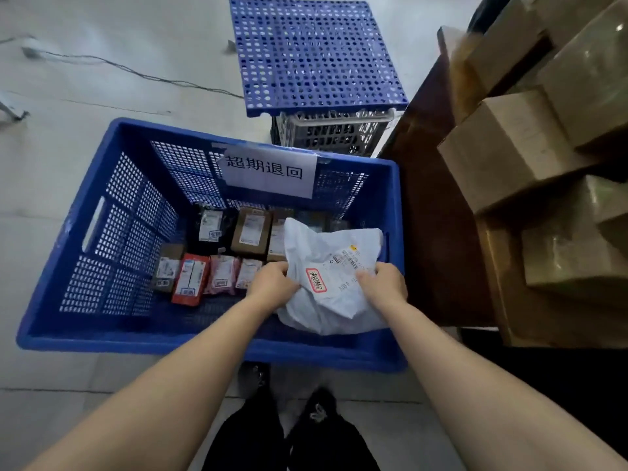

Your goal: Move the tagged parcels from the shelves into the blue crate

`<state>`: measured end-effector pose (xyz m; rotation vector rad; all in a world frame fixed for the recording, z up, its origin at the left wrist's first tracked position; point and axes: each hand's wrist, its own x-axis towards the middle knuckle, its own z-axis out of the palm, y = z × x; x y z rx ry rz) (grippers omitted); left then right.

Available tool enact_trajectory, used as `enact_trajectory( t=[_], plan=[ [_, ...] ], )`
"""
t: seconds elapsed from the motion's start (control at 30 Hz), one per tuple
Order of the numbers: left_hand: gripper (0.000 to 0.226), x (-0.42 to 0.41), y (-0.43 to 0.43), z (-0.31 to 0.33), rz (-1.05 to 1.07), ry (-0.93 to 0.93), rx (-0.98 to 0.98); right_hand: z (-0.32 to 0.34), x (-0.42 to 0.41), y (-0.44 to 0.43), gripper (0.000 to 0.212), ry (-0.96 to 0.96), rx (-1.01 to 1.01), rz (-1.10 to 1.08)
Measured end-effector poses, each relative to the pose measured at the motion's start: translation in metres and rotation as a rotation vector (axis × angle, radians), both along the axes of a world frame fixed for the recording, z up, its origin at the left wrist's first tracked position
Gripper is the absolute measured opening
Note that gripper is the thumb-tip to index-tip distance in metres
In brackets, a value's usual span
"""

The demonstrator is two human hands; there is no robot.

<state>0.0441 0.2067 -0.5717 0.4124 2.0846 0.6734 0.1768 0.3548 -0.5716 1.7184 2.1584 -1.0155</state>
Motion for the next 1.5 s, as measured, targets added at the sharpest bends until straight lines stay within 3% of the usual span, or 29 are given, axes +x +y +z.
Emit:
enact_trajectory(
  t=[0.2, 0.6, 0.87, 1.07, 1.13, 1.23, 1.4, 1.5],
  plan=[
    [0.025, -0.007, 0.024, -0.092, -0.045, -0.068, -0.134, -0.095, -0.007, 0.017, 0.024, -0.114, -0.078, -0.021],
    [0.016, 0.019, 0.046, -0.287, -0.114, -0.188, -0.261, -0.291, 0.009, 0.029, 0.011, -0.279, -0.163, -0.033],
    [0.013, 0.021, 0.058, -0.393, -0.191, -0.106, -0.278, -0.403, 0.011, 0.03, 0.026, -0.257, -0.078, -0.095],
    [0.02, 0.03, 0.067, -0.468, -0.107, -0.102, -0.238, -0.474, 0.012, 0.041, 0.019, -0.085, -0.062, -0.245],
    [0.046, 0.035, 0.065, -0.486, -0.211, -0.116, -0.224, -0.49, 0.017, 0.04, 0.029, -0.059, -0.161, -0.277],
    [0.081, 0.046, 0.058, -0.504, -0.493, -0.143, -0.25, -0.5, 0.021, 0.032, 0.055, -0.162, -0.362, -0.155],
    [0.076, 0.047, 0.055, -0.491, -0.75, -0.143, -0.356, -0.489, 0.021, 0.017, 0.052, -0.299, -0.503, 0.08],
    [0.075, 0.038, 0.047, -0.471, -0.847, -0.075, -0.399, -0.468, 0.018, 0.018, 0.053, -0.369, -0.454, 0.212]
  ],
)
